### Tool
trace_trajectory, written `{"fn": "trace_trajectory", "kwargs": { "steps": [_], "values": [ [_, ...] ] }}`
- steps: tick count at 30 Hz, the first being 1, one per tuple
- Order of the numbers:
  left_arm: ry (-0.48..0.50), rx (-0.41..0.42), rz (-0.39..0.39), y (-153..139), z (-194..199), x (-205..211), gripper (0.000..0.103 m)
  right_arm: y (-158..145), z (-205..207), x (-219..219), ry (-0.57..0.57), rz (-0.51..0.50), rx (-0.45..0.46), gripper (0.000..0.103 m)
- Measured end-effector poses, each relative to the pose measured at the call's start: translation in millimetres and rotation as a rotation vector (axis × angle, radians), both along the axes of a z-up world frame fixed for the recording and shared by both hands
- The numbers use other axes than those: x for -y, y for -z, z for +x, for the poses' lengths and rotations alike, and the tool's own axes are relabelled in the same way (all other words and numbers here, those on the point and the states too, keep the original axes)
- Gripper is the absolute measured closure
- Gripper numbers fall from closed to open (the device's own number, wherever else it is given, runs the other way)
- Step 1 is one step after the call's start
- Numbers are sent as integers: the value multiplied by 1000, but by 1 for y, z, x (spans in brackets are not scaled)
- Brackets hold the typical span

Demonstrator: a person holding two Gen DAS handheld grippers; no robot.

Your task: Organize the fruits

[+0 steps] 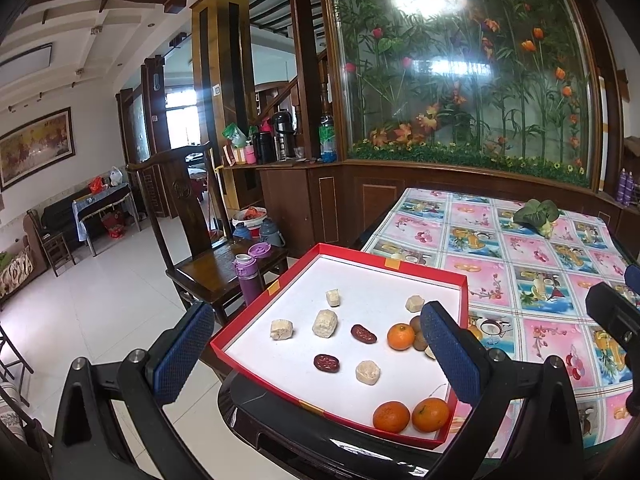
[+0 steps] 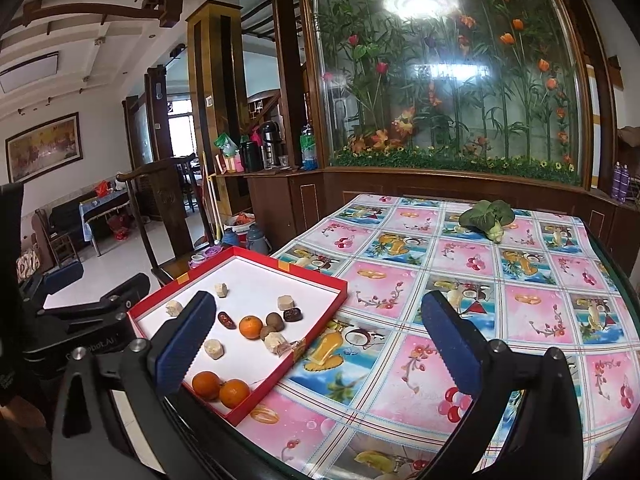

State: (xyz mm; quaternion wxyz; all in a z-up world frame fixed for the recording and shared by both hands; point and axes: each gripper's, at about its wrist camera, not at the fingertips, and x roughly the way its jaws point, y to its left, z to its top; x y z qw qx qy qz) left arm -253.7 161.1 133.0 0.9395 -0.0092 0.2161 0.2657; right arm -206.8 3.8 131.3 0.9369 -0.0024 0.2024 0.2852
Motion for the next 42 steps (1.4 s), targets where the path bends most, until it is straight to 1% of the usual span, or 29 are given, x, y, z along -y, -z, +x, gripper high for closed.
{"fn": "trace_trajectory", "kwargs": {
  "steps": [6,14,21,26,32,42],
  "values": [
    [4,-4,-13,2,0,-3,0,-1,-1,-3,0,4,1,1],
    [-31,-11,14,7,-2,-9,0,0,-2,-5,-4,1,-3,0],
    [-40,-13,3,7,-6,-17,0,4,0,-17,-30,-7,-32,0],
    [-44,-1,5,6,-6,-20,0,3,-4,-23,-43,-25,-14,0],
    [-53,-20,2,11,-4,-26,0,2,-5,-30,-51,-33,-5,0],
    [-44,-17,-14,12,-3,-33,0,5,-2,-40,-65,-56,-22,0]
  ]
}}
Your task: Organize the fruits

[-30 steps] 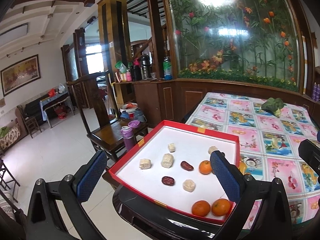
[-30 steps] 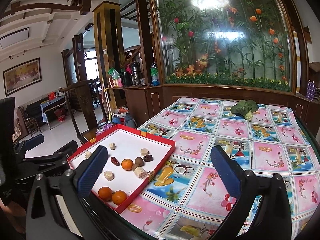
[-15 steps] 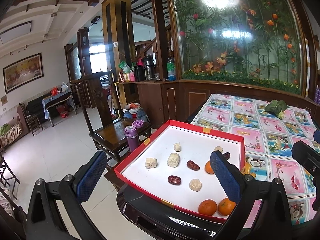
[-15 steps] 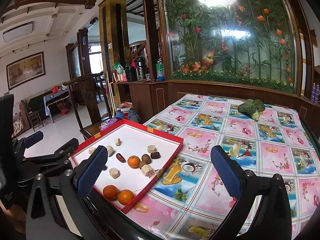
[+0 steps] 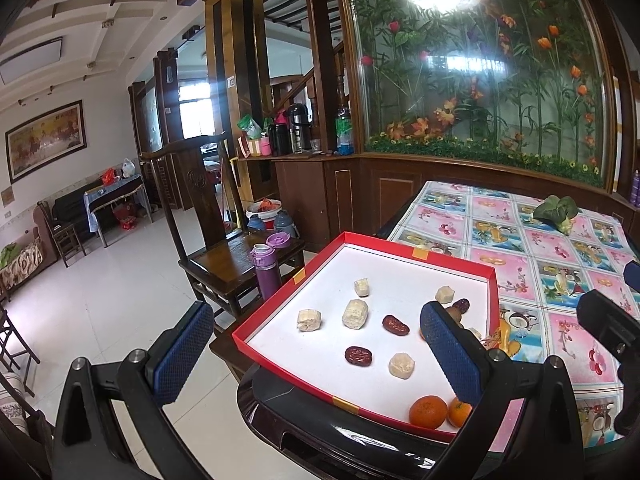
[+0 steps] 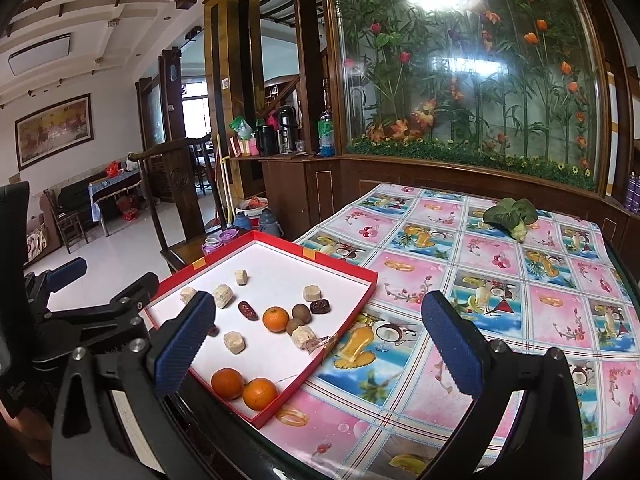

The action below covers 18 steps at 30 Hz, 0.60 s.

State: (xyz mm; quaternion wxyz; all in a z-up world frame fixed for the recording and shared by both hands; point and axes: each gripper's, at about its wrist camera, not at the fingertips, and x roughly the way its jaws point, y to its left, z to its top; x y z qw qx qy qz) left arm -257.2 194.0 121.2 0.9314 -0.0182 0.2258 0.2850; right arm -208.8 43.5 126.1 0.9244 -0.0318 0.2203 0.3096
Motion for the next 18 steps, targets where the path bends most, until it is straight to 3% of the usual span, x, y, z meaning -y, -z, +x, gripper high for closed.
{"fn": "trace_trajectory", "kwargs": {
  "steps": [18],
  "values": [
    [28,-8,-34,5,5,-14,0,1,4,-19,-11,-28,17,0]
  ]
}}
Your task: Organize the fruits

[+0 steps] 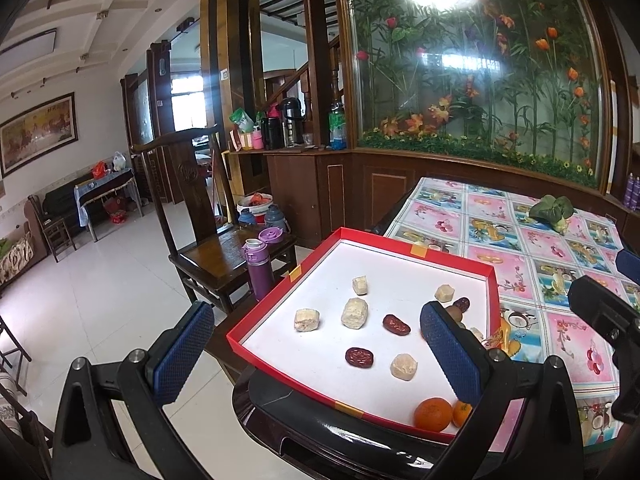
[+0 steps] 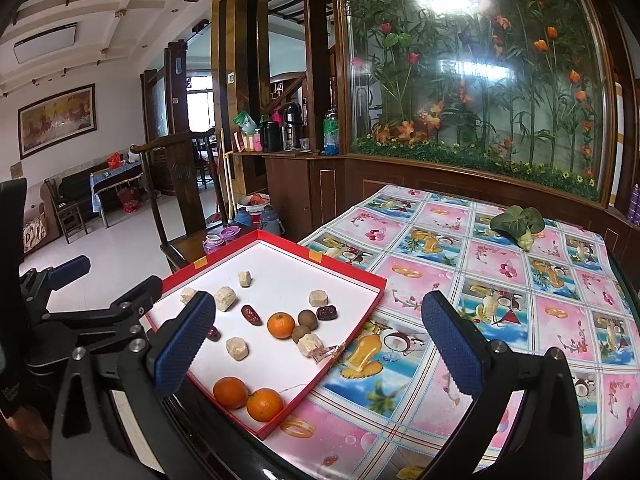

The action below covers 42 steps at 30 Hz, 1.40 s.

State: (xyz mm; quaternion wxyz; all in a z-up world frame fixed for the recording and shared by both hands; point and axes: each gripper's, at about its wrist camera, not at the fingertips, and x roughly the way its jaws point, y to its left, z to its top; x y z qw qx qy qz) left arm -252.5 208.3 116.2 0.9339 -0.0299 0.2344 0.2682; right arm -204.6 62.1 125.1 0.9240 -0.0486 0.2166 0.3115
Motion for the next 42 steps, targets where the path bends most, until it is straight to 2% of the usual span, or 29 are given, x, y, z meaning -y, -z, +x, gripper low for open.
{"fn": "trace_trajectory", "kwargs": {
  "steps": [17,42],
  "values": [
    [-13,-4,-24,3,3,-21,0,-1,11,-23,-16,-18,4,0],
    [-14,-51,-28,15,18,-35,0,18,31,-45,-37,-48,-37,0]
  ]
}}
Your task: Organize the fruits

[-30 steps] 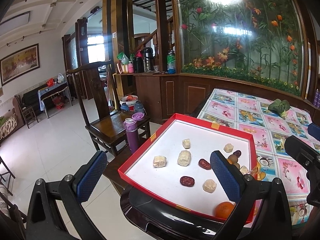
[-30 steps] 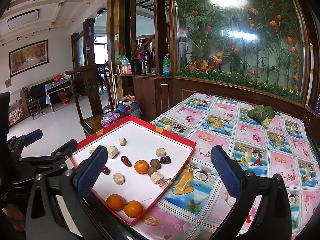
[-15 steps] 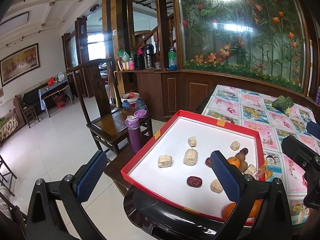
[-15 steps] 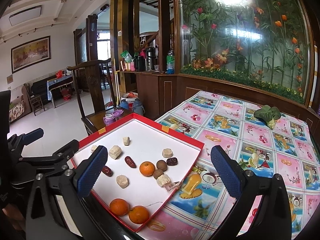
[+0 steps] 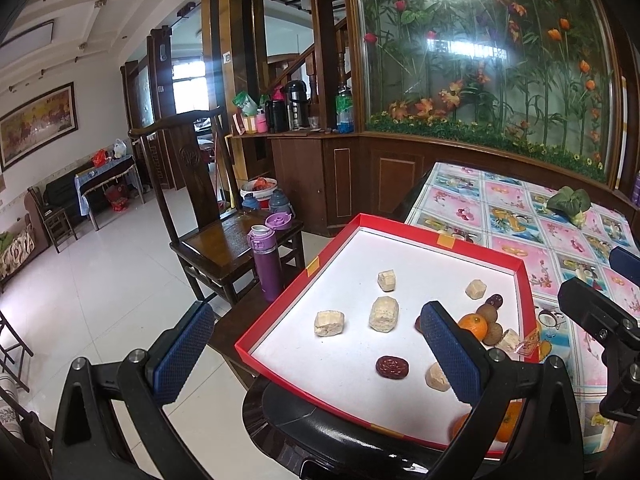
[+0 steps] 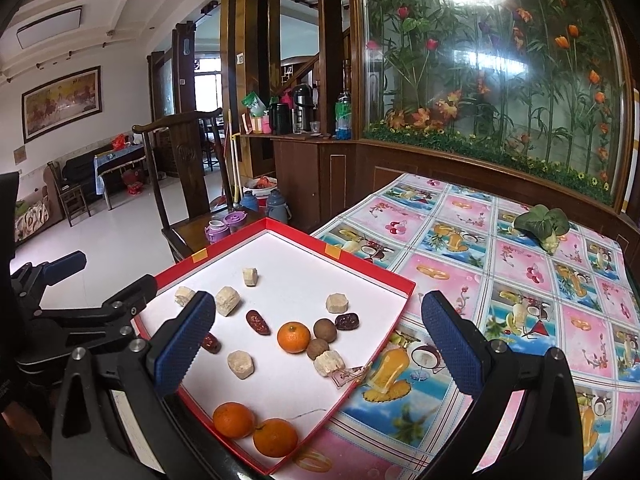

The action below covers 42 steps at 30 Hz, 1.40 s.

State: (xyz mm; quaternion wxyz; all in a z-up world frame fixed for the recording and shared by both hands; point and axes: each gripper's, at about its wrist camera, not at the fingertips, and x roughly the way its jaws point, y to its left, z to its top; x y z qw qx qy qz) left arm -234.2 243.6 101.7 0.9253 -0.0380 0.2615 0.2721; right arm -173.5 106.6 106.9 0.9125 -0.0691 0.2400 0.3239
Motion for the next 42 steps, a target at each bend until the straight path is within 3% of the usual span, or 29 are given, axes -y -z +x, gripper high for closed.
{"fn": "trace_trajectory", "kwargs": {
  "steps": [26,42],
  "values": [
    [-4,-23,-18,1,12,-8,0,8,14,-5,-6,1,-21,0],
    [-4,1,-22,-14,17,-17,0,-7,19,-12,-8,12,-9,0]
  ]
}}
